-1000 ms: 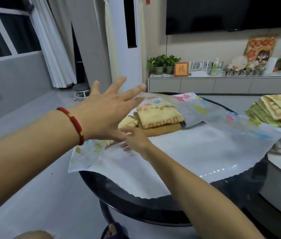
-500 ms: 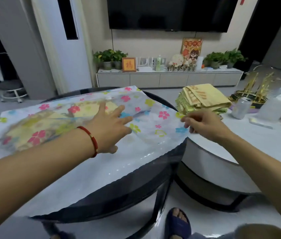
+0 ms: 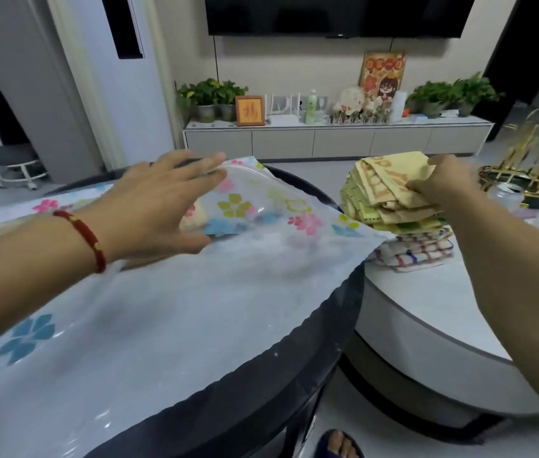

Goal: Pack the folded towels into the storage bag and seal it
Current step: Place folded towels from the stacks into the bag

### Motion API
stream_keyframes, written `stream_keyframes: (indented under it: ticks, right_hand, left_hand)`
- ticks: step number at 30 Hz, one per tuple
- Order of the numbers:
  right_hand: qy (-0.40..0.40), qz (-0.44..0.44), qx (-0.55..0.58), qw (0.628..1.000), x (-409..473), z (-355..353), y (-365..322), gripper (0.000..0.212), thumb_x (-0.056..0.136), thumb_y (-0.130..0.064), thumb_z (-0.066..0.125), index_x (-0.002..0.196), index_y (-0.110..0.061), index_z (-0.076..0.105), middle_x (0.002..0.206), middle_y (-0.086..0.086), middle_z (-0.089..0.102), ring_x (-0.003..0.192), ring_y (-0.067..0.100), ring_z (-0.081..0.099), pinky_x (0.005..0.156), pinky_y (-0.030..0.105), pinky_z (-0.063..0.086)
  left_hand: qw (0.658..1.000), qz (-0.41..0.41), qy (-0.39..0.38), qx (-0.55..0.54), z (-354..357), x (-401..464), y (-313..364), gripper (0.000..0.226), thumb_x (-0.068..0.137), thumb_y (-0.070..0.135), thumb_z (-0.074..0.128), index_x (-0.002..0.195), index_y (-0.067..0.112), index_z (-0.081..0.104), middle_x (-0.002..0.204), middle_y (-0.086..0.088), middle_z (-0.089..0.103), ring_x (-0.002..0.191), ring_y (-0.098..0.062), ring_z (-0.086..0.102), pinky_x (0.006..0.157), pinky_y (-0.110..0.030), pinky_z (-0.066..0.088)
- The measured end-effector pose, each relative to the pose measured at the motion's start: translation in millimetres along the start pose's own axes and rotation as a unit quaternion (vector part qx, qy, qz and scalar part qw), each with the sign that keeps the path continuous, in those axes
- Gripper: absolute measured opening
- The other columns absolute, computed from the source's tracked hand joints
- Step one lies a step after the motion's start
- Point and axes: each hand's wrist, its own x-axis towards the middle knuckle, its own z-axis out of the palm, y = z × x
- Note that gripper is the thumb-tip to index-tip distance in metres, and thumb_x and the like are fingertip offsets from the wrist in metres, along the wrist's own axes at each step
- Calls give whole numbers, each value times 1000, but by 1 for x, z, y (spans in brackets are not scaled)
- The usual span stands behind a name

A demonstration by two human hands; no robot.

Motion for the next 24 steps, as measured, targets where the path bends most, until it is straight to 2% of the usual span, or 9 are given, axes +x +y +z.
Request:
stream_keyframes:
  ticks: [4,7,9,12,15,17,18,22,24]
  right_hand:
    - [2,17,-3,1000,0,-9,-2,75,77,-38,91,139,-22,52,132,24,61,123,47,55,100,58,52]
    - [19,-11,46,999,-10,-21,-4,69,80,-19,89,135,-30,49,129,24,59,110,45,60,83,56,59]
    - [-13,-7,154,988,-22,-42,-10,69,83,-10,85,138,-30,49,128,19,56,99,38,61,64,45,60]
    - [-96,11,427,899,-71,-91,-15,55,94,-5,71,140,-29,53,110,13,60,75,23,71,43,29,57]
    - [-222,-16,598,770,-124,-126,0,35,93,-18,70,127,-26,69,98,7,73,72,12,76,58,26,63]
    - [-297,-77,605,735,-171,-145,12,25,97,-22,62,111,-32,80,105,0,80,89,13,79,69,28,65]
    - [-326,-109,587,733,-194,-150,12,34,99,-19,53,106,-34,83,108,-2,82,93,13,79,68,28,65]
    - [-494,-143,467,719,-267,-101,-34,35,87,-6,58,113,-13,80,87,9,81,65,15,77,55,24,61]
    - [-515,-164,426,725,-294,-53,-70,32,88,0,63,115,-7,78,87,9,81,68,14,76,58,21,59]
  left_hand:
    - [999,-15,11,-29,-7,5,-7,93,76,62,63,154,35,19,164,18,3,147,-25,17,104,-54,40]
    - [1000,-11,1,-17,-9,3,-6,92,77,63,61,153,37,17,163,18,4,148,-25,15,106,-54,40]
    - [1000,-13,-19,-7,-14,4,-5,92,78,63,61,154,37,16,164,18,2,148,-27,14,107,-56,38]
    - [1000,-16,-24,4,-30,-8,-6,93,79,60,62,154,34,14,164,16,0,148,-30,12,108,-59,36]
    - [998,-32,-57,3,-34,5,1,96,80,56,64,155,30,11,165,12,-3,148,-31,12,107,-62,34]
    - [996,-36,-76,-2,-43,0,6,96,82,50,65,156,27,8,165,12,-7,149,-30,8,109,-64,31]
    - [996,-38,-79,-4,-50,-2,6,96,83,48,65,156,26,6,165,11,-8,150,-30,6,110,-65,29]
    - [996,-48,-77,-14,-76,-12,9,98,85,39,66,157,24,1,165,11,-10,151,-30,1,111,-67,25]
    - [996,-51,-79,-11,-86,-16,7,98,85,39,66,157,24,0,164,12,-11,151,-29,0,110,-70,24]
